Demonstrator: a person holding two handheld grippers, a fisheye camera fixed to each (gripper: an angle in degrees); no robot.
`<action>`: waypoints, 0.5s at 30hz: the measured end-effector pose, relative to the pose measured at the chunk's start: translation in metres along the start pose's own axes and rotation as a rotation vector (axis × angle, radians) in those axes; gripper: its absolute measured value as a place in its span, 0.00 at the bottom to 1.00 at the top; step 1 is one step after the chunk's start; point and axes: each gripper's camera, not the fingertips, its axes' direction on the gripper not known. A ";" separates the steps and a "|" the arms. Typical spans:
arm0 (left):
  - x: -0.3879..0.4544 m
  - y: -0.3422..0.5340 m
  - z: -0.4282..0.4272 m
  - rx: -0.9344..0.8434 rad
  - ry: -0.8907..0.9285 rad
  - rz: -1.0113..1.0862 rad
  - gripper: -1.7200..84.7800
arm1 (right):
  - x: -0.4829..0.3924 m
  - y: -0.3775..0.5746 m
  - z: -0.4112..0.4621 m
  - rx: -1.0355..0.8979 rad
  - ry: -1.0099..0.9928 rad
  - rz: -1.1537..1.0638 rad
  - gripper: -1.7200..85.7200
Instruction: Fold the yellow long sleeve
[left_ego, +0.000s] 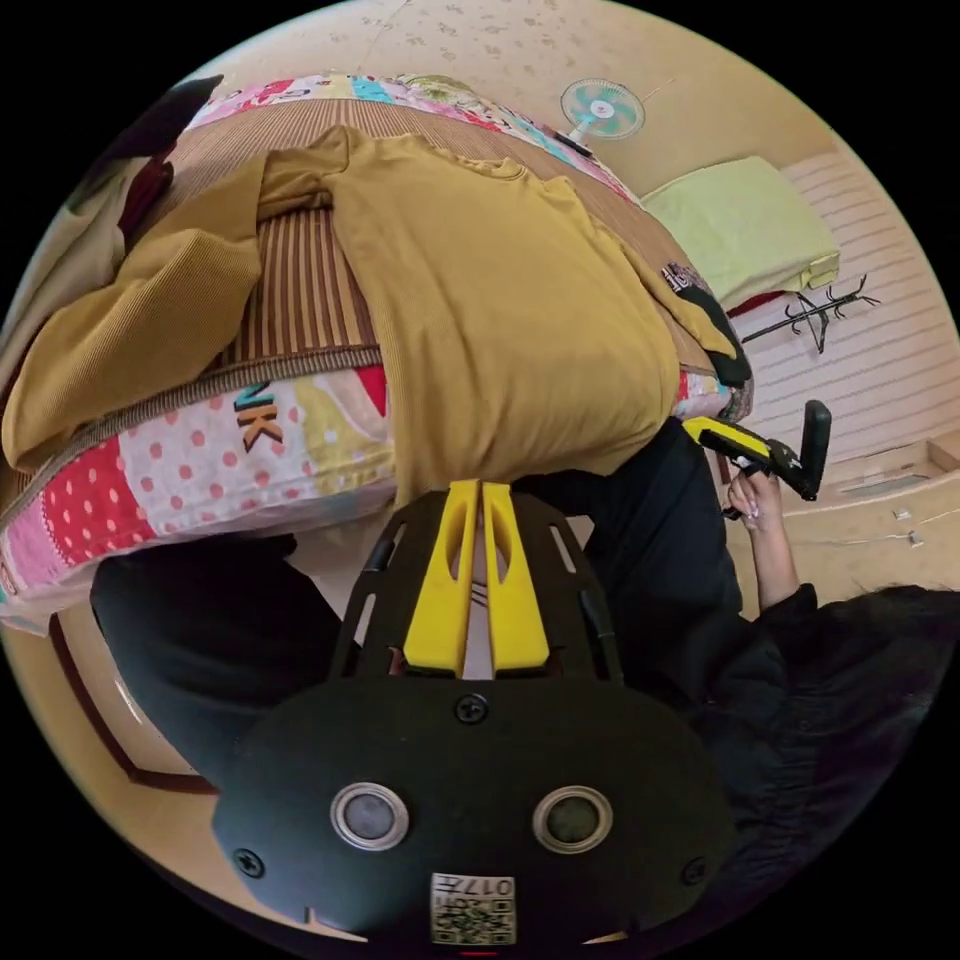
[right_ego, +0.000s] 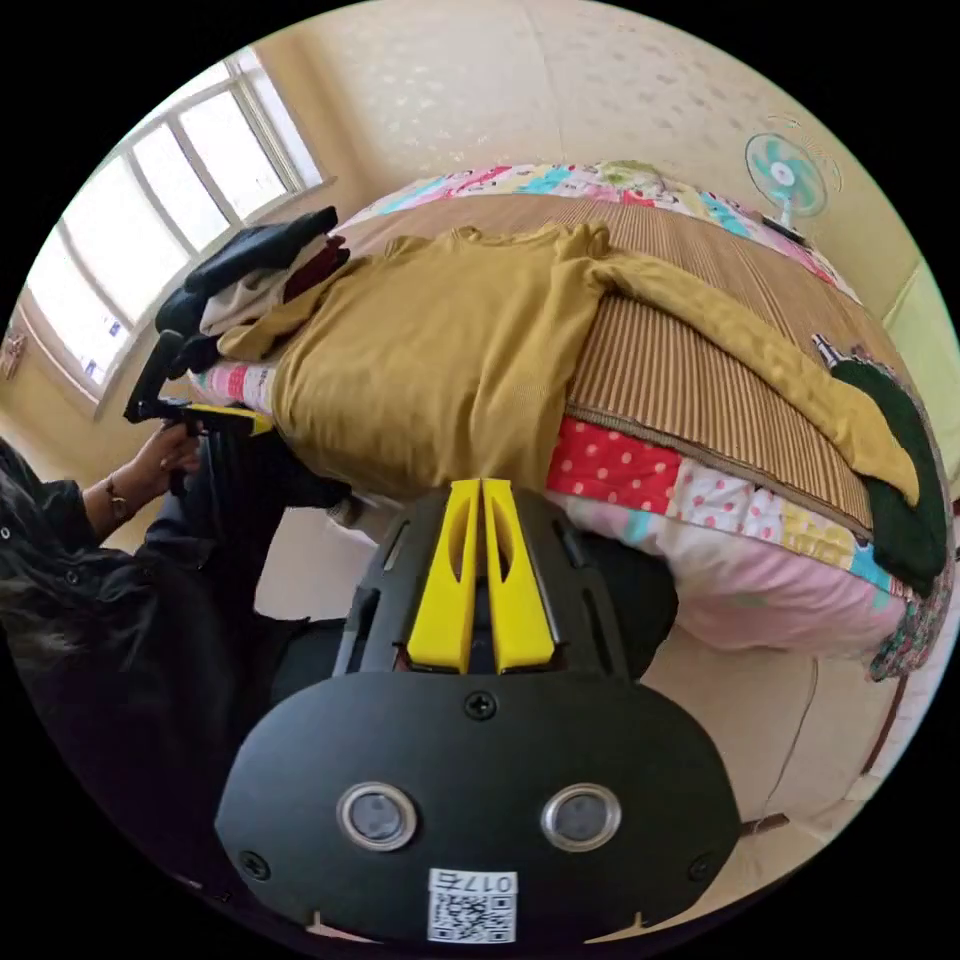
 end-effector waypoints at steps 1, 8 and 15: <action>-0.006 0.009 -0.004 0.012 0.025 -0.035 0.01 | 0.020 0.000 -0.015 0.047 0.015 0.059 0.06; -0.041 0.031 -0.013 0.094 0.216 -0.160 0.01 | 0.303 0.018 -0.075 0.504 -0.381 0.868 0.17; -0.045 0.047 -0.028 0.192 0.186 -0.230 0.01 | 0.371 0.017 -0.060 0.702 -0.225 1.236 0.11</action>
